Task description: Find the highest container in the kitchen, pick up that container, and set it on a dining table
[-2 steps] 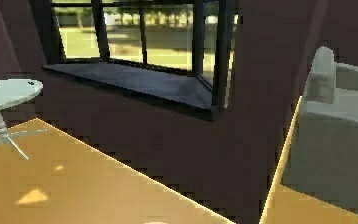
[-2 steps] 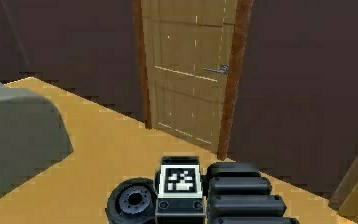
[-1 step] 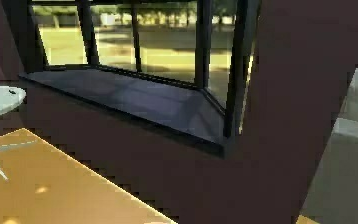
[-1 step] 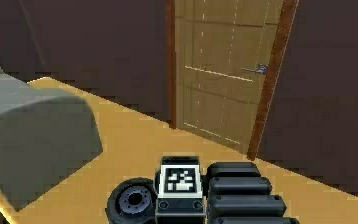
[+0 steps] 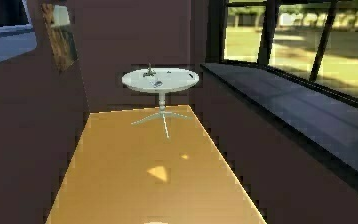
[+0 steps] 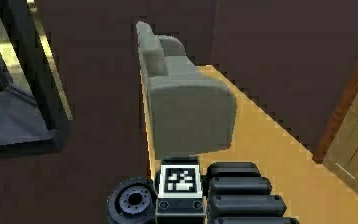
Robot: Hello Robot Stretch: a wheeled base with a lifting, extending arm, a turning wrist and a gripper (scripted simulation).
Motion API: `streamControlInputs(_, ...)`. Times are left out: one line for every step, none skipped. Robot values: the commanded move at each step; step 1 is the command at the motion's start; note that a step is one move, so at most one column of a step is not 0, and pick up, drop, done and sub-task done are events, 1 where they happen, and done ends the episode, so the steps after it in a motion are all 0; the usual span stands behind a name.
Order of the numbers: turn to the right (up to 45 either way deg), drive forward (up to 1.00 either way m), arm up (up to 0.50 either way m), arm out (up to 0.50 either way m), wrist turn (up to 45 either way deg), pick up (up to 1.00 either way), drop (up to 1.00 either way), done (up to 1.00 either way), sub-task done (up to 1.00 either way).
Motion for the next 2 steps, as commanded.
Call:
streamControlInputs(-15.0,0.00,0.00,0.00,0.0,0.00,0.00,0.00,0.00)
streamControlInputs(0.0,1.00,0.00,0.00,0.0,0.00,0.00,0.00,0.00)
